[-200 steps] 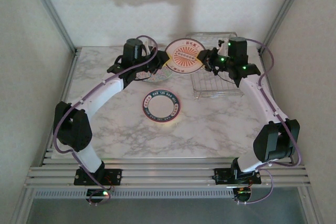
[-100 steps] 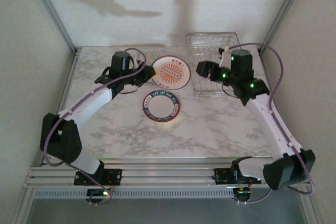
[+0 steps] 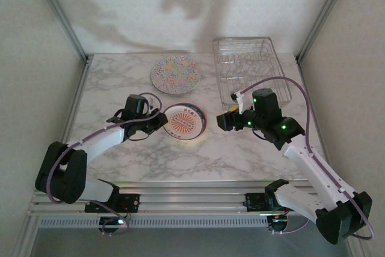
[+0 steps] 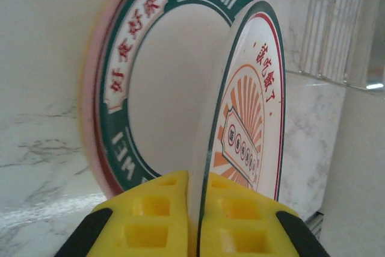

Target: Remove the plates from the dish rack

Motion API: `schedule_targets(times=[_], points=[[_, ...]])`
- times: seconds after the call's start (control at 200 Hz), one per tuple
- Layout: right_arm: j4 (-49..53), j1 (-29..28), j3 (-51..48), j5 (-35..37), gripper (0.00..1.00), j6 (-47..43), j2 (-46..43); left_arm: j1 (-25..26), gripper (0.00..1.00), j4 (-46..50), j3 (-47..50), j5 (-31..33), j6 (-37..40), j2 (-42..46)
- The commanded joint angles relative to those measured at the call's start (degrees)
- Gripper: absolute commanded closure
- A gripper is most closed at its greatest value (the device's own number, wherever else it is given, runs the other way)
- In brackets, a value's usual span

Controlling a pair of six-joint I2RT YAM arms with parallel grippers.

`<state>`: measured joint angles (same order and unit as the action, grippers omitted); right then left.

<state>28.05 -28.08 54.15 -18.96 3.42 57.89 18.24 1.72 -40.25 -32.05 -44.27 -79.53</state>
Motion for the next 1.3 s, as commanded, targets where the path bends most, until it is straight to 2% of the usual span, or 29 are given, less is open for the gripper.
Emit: schedule_targets(times=[0.0, 0.465, 1.111, 1.291], points=[[-0.5, -0.4, -0.4, 1.4, 0.28, -1.5, -0.3, -0.7, 1.0, -5.8, 0.9, 2.0, 1.1, 1.6], [-2.2, -0.6, 0.5, -1.5, 0.27, -1.8, 2.3, -0.7, 1.0, -9.8, -0.4, 2.7, 0.8, -4.9], [-4.3, -0.7, 1.6, -3.7, 0.27, -0.2, 5.1, -0.4, 1.0, -8.9, -2.7, 2.7, 2.5, -10.0], [-4.4, -0.7, 1.7, -3.6, 0.27, 0.0, 5.2, 0.3, 0.83, -5.7, -4.8, 3.4, 4.0, -11.3]])
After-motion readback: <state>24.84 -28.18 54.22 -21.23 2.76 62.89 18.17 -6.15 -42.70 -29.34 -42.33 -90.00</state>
